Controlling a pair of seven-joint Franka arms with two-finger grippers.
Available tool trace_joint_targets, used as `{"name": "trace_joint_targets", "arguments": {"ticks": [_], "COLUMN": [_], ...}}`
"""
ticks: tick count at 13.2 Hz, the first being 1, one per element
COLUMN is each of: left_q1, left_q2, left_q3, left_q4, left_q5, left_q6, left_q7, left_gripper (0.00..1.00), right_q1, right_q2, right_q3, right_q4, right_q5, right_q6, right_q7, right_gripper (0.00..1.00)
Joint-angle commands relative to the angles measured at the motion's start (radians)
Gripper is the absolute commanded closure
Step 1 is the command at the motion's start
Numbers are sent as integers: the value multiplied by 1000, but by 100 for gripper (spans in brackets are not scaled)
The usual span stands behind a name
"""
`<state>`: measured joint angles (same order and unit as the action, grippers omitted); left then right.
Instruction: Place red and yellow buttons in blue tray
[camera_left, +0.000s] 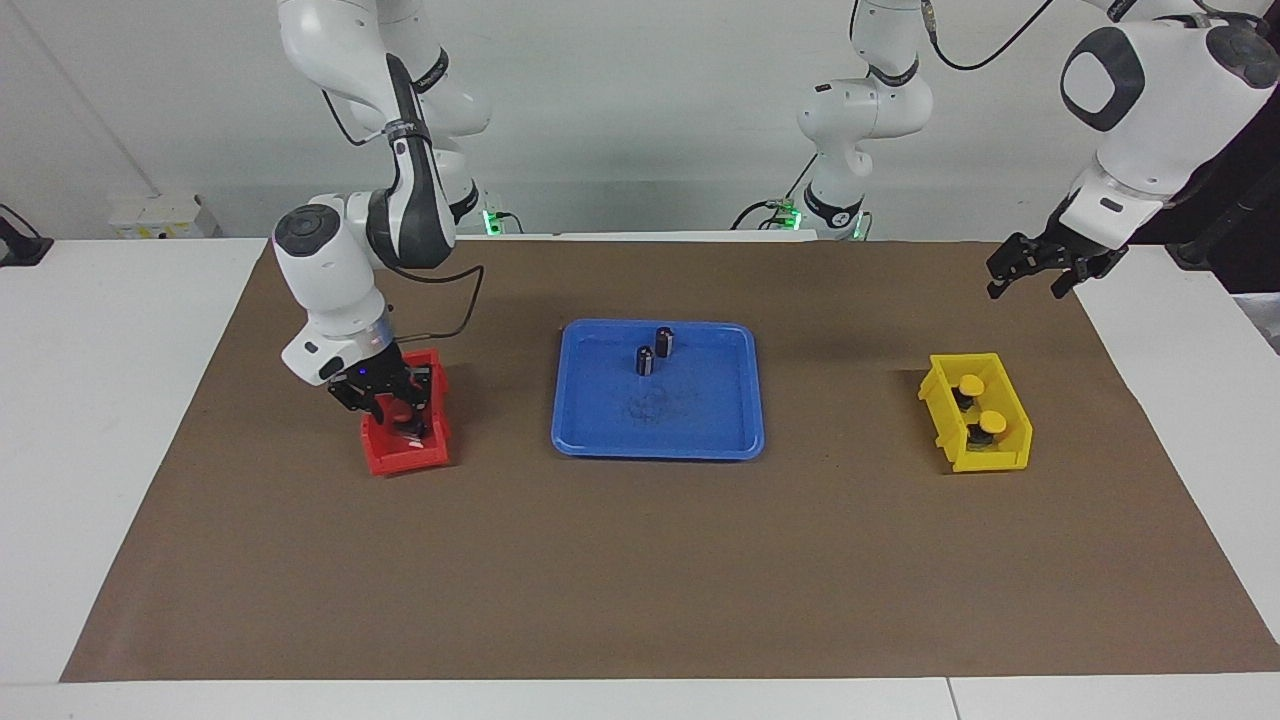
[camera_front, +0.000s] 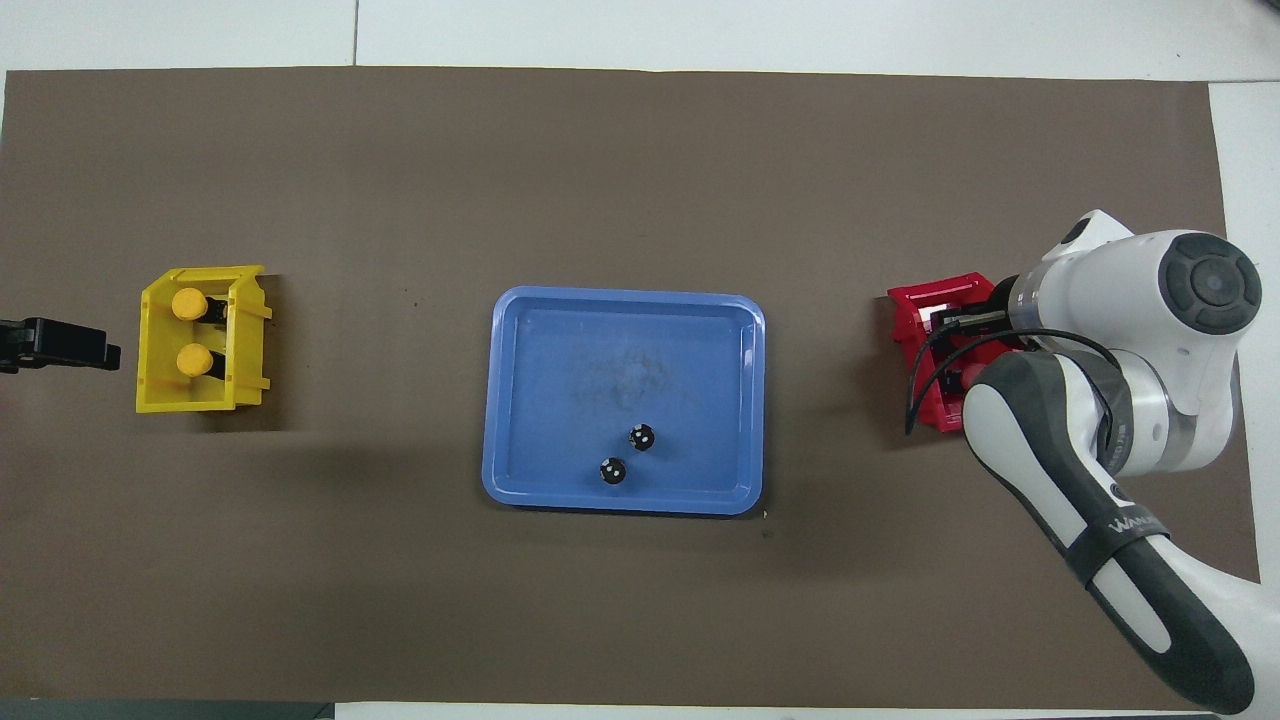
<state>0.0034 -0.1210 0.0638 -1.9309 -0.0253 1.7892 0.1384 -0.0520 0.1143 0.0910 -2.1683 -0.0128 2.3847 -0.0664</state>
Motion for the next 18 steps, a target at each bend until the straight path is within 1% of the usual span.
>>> {"name": "trace_joint_targets", "arguments": {"ticks": [1, 2, 3, 5, 6, 7, 8, 10, 11, 12, 13, 14, 15, 16, 18], "left_q1": [29, 26, 21, 18, 18, 20, 26, 21, 18, 17, 13, 12, 13, 13, 13], "left_q2": [10, 32, 58, 121, 145, 164, 182, 230, 250, 268, 288, 297, 305, 307, 307], "left_q3": [-6, -6, -6, -7, -6, -7, -7, -7, -7, -9, -7, -7, -9, -9, -9], "left_q4": [-71, -82, -82, -82, -82, -82, -83, -83, -82, -82, -82, -82, -82, -86, -132], "left_q5": [18, 18, 18, 18, 18, 18, 18, 18, 18, 18, 16, 16, 16, 16, 16], "left_q6": [128, 163, 194, 271, 300, 321, 344, 415, 442, 473, 499, 516, 522, 529, 582], "left_q7": [24, 24, 23, 23, 24, 24, 24, 18, 15, 10, 10, 10, 10, 12, 10], "left_gripper": [0, 3, 7, 20, 26, 30, 33, 35, 35, 35, 35, 35, 35, 35, 34], "right_q1": [-9, -8, -6, -6, -6, -6, -5, 4, 38, 88, 136, 194, 249, 309, 410], "right_q2": [-4, -5, -7, -5, -5, -5, 1, 37, 59, 83, 112, 123, 137, 139, 154], "right_q3": [6, 6, 6, 6, 6, 6, 6, 7, 15, 15, 16, 16, 16, 16, 16], "right_q4": [-30, -38, -38, -32, -21, 16, 83, 245, 330, 419, 486, 508, 502, 470, 426], "right_q5": [13, 11, 11, 11, 11, 11, 10, 10, 11, 11, 10, 11, 11, 11, 10], "right_q6": [43, 47, 45, 34, 19, -40, -132, -292, -358, -416, -453, -455, -428, -356, -276], "right_q7": [-32, -32, -32, -32, -33, -38, -38, -30, -18, 53, 171, 280, 384, 508, 640], "right_gripper": [43, 45, 50, 69, 71, 71, 71, 71, 70, 70, 70, 70, 70, 70, 70]}}
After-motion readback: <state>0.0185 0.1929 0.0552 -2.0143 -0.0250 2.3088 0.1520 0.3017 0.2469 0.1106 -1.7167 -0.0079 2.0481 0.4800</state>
